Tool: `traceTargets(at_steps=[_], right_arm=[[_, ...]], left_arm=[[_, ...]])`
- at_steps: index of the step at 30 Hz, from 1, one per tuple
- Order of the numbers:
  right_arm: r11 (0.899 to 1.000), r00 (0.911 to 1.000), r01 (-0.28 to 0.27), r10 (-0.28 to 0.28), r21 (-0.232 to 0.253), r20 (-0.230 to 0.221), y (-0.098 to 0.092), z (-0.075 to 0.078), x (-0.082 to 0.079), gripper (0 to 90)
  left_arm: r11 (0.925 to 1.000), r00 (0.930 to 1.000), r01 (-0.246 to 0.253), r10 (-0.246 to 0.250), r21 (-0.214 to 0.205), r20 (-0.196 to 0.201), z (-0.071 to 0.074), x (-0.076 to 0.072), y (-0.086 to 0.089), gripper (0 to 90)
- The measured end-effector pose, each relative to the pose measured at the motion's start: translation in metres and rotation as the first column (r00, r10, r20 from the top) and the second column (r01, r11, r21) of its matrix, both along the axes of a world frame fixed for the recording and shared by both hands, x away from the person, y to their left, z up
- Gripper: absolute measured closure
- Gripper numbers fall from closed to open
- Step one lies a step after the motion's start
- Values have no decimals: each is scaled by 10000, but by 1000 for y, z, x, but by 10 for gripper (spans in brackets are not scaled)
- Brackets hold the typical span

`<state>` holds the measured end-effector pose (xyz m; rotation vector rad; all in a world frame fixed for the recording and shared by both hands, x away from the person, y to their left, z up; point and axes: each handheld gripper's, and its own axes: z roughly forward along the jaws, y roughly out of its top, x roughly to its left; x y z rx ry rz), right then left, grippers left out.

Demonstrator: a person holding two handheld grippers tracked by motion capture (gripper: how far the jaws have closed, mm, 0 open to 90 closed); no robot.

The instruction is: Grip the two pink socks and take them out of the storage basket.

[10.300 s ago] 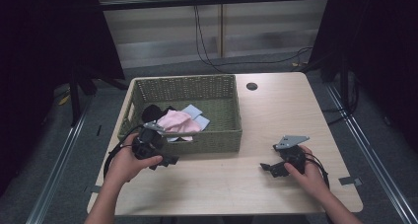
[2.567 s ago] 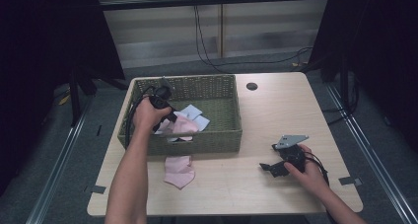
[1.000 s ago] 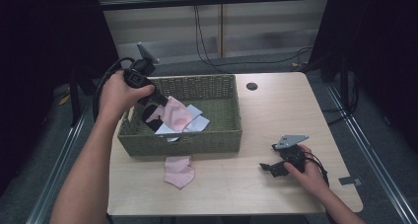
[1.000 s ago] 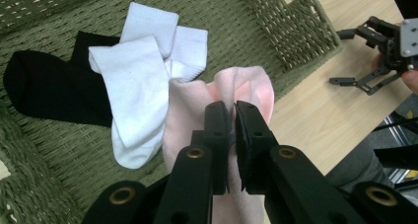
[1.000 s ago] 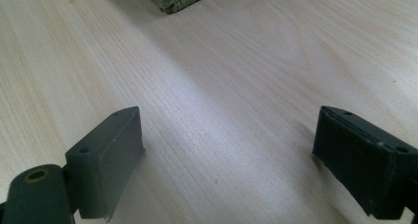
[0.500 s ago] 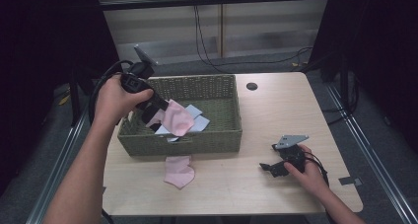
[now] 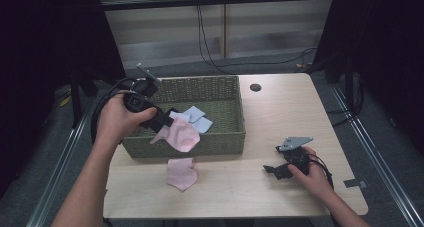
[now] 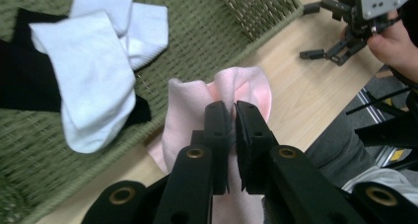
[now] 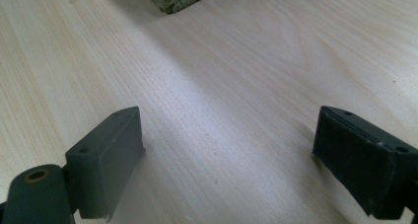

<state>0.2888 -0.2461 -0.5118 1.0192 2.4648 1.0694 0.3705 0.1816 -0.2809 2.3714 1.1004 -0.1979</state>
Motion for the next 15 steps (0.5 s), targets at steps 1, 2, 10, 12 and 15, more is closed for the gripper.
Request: traceTargets(at_steps=[1, 2, 10, 12, 15], right_arm=[[10000, 10000, 0, 0, 0, 0, 0, 0, 0, 108], [10000, 10000, 1, -1, -1, -1, 0, 0, 0, 107], [10000, 10000, 18, -18, 6, -54, 0, 0, 0, 108], [10000, 10000, -6, 6, -15, -47, 0, 0, 0, 107], [10000, 10000, -5, 5, -14, -48, 0, 0, 0, 108]], left_arm=[[10000, 10000, 0, 0, 0, 0, 0, 0, 0, 842], [10000, 10000, 85, -85, -34, -31, -3, -3, -1, 842], [9998, 9999, 159, -159, -91, -6, -23, -15, 0, 842], [9998, 9998, 185, -185, -122, -3, -28, -19, -1, 842], [9996, 9996, 279, -278, -108, 33, -36, -25, -4, 842]])
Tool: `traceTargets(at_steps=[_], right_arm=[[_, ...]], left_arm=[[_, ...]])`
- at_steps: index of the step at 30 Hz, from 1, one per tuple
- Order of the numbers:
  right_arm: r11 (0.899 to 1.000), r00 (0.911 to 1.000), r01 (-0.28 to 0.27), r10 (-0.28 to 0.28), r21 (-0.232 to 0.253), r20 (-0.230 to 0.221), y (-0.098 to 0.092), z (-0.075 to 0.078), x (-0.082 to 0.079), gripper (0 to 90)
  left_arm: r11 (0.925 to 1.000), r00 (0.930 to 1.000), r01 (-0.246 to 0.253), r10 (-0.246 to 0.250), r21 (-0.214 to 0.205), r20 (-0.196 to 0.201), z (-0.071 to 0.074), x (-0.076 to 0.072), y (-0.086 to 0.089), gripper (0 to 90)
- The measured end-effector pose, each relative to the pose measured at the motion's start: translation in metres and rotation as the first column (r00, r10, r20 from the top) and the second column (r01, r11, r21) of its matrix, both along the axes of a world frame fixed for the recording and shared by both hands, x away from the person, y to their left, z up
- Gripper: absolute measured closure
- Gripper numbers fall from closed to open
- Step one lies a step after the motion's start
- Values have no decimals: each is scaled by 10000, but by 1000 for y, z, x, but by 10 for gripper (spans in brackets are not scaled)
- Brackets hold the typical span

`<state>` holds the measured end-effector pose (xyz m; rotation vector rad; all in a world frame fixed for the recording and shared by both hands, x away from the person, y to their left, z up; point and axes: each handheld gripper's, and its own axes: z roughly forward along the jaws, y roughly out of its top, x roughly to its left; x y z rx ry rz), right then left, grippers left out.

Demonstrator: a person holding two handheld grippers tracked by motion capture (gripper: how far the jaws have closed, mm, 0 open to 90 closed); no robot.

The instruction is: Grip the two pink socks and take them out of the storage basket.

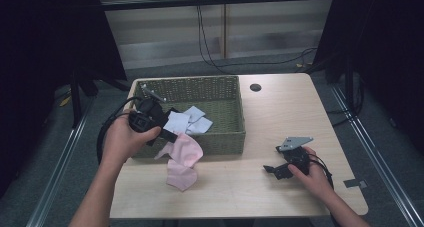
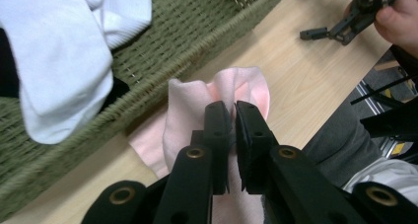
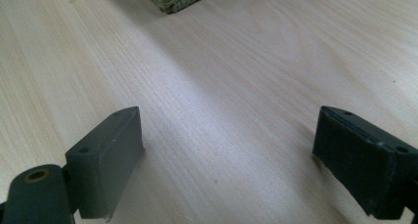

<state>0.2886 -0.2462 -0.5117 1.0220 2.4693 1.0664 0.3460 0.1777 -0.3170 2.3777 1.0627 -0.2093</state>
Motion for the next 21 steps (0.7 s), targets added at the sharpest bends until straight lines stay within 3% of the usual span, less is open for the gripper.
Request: traceTargets(at_steps=[6, 9, 15, 21], right_arm=[[10000, 10000, -2, 2, -1, 0, 0, 0, 0, 107], [10000, 10000, -1, 1, 1, 0, 0, 0, 0, 108], [10000, 10000, -3, 3, 3, -2, 0, 0, 0, 108], [10000, 10000, -3, 3, 0, 0, 0, 0, 0, 108]], left_arm=[[9999, 9999, 109, -110, 101, 50, -21, -5, -7, 826], [10000, 9999, 49, -49, -47, -120, -32, -4, -7, 723], [9999, 9994, -129, 130, -34, 322, -49, -4, -3, 583], [9996, 9978, -282, 285, -56, 602, -59, -5, 5, 532]])
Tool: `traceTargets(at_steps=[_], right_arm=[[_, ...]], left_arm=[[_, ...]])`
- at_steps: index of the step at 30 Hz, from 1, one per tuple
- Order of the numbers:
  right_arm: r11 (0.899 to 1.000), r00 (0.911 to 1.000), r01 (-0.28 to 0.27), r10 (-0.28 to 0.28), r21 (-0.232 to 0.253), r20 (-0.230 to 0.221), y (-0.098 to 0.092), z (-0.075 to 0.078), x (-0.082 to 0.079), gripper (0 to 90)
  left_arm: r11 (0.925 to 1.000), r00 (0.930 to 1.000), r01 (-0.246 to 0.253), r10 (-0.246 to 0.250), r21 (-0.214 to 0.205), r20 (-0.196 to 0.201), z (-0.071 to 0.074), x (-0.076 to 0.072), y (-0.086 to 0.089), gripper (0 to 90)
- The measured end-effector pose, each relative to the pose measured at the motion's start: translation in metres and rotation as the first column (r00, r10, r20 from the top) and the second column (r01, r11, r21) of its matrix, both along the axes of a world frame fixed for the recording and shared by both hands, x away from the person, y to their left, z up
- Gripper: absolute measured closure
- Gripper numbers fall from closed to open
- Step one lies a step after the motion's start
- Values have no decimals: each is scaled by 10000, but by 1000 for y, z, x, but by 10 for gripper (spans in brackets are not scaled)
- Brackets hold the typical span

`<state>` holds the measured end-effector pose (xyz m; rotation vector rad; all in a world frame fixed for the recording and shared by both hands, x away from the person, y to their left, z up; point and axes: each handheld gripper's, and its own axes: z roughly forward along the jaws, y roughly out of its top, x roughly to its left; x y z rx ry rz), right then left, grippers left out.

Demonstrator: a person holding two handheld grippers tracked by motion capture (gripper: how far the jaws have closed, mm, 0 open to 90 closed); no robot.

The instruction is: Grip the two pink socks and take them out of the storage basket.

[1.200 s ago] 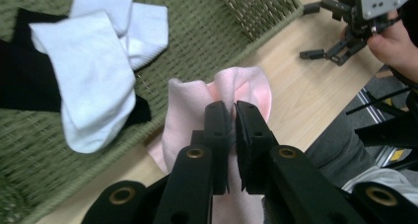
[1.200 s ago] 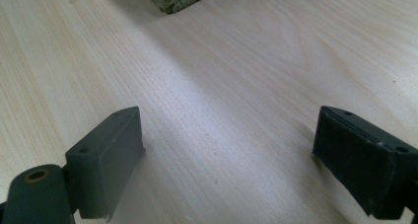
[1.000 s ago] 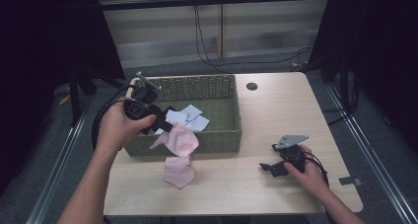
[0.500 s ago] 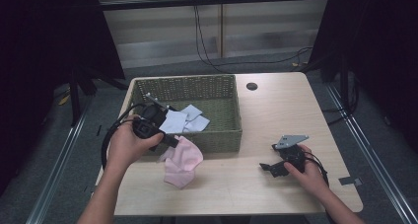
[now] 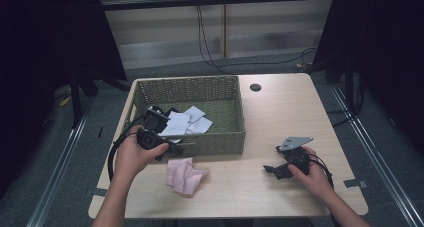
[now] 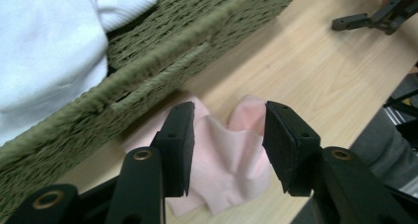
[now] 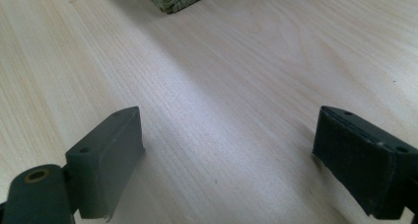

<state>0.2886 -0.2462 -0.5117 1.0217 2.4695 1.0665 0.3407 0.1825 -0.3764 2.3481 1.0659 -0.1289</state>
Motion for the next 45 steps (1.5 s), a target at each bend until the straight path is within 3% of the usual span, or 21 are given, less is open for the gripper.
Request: traceTargets(at_steps=[11, 15, 23, 26, 45], right_arm=[[10000, 10000, 1, -1, 2, -1, 0, 0, 0, 108], [10000, 10000, 0, 0, 2, -1, 0, 0, 0, 108], [10000, 10000, 2, -2, -1, 0, 0, 0, 0, 108], [10000, 10000, 1, -1, 0, 1, 0, 0, 0, 108], [10000, 10000, 1, -1, 1, 1, 0, 0, 0, 108]], left_arm=[[9992, 9987, -385, 389, -121, 319, -24, -7, 17, 490], [9993, 9981, -352, 347, 90, 509, -31, -10, 23, 467], [9987, 9961, -508, 507, 1, 729, -39, -14, 32, 435], [9982, 9935, -595, 590, 19, 977, -44, -17, 41, 414], [9986, 9898, -532, 533, -41, 1323, -60, -22, 60, 329]])
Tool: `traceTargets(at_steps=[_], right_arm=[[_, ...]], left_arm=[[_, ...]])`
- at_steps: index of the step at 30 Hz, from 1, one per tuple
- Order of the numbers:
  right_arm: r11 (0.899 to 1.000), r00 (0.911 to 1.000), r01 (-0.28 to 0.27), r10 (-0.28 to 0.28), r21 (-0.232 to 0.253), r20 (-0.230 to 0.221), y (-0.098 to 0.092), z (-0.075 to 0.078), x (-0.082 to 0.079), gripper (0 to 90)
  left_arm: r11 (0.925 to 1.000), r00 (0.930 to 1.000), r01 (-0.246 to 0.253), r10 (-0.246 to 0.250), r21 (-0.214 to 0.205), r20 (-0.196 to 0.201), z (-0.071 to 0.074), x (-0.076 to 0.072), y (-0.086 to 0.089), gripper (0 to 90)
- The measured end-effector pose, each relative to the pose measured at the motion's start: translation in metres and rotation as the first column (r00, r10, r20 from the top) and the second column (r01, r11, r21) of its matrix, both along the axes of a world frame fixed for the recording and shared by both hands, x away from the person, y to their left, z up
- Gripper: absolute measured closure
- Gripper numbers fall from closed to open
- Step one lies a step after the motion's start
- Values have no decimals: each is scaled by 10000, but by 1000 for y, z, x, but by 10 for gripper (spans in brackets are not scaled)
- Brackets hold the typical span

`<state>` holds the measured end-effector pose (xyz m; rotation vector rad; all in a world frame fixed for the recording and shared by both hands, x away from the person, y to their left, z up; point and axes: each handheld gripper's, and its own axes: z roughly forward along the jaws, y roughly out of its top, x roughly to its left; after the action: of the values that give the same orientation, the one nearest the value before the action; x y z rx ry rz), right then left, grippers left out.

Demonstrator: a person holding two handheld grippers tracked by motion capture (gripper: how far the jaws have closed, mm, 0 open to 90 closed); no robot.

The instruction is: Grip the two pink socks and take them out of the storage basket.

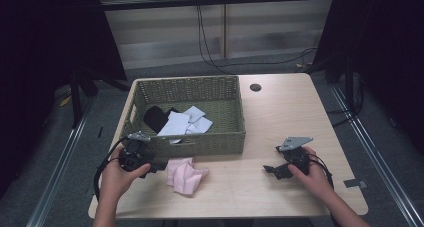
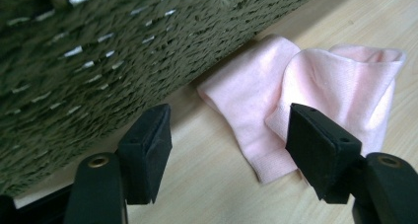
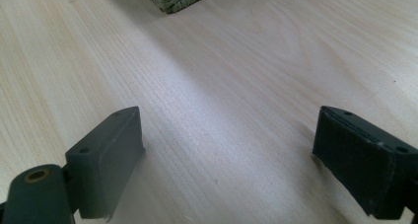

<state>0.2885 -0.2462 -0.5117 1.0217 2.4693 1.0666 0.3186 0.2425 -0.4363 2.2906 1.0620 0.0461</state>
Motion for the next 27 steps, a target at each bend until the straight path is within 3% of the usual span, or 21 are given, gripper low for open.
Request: traceTargets(at_steps=[10, 13, 27], right_arm=[[10000, 10000, 0, 0, -2, 0, 0, 0, 0, 108], [10000, 10000, -1, 1, -1, 2, 0, 0, 0, 108], [10000, 10000, -1, 1, 1, 0, 0, 0, 0, 108]], left_arm=[[9998, 9995, -184, 186, -97, 274, -10, -4, 8, 289], [10000, 9993, -43, 44, -23, 367, -13, -5, 11, 277], [9999, 9984, -140, 135, 94, 553, -38, -8, 27, 234]])
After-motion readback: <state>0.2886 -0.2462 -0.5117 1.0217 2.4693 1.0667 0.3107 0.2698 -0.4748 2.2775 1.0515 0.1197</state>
